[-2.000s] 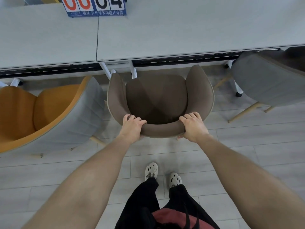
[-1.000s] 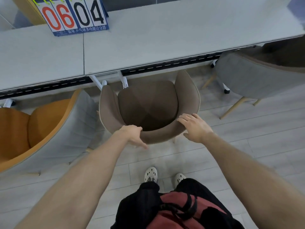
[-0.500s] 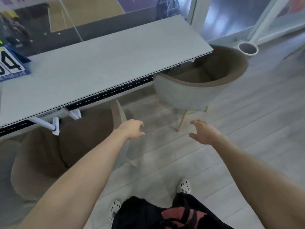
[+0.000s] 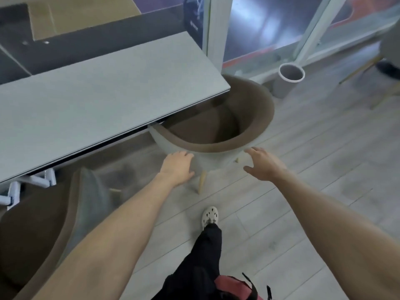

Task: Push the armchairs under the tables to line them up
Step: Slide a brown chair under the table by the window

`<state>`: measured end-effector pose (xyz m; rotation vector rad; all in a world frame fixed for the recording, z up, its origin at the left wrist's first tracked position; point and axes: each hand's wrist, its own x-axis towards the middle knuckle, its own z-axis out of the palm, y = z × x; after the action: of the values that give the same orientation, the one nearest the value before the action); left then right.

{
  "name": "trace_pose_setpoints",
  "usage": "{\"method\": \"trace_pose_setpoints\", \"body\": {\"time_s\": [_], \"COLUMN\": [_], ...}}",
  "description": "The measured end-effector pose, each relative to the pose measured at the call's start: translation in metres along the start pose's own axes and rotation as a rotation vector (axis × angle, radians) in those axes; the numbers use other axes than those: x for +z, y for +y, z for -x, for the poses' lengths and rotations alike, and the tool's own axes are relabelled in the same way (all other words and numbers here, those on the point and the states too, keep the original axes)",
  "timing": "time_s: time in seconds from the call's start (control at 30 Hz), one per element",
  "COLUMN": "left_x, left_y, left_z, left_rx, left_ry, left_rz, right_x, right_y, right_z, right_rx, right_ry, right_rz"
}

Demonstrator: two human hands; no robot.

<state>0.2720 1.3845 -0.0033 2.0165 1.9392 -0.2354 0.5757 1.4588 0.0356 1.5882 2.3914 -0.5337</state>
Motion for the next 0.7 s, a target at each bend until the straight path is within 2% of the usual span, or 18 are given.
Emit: {"method": "trace_pose_setpoints", "body": {"time_s": [0.13, 0.37, 0.5, 0.7], "left_x": [-0.003, 0.009, 0.022, 0.042], "left_y": [0.022, 0.045, 0.067, 0.097], "left_z": [-0.073, -0.134, -0.145, -0.143], "left_rx": [0.038, 0.023, -0.058, -0.277], "left_ry": [0.005, -0.170, -0.220, -0.126], "left_rz": [-0.008, 0.049, 0.106, 0.127], "right_x": [-0.024, -0.045, -0.047, -0.050], "right_y": [0.041, 0.096, 0.120, 0.148], "right_z": [-0.054, -0.136, -0.178, -0.227], "right_rx": [-0.044, -0.184, -0.317, -0.555], "right_ry": [-0.008, -0.098, -0.153, -0.176], "right_rz": [0.072, 0.230, 0.344, 0.478]}}
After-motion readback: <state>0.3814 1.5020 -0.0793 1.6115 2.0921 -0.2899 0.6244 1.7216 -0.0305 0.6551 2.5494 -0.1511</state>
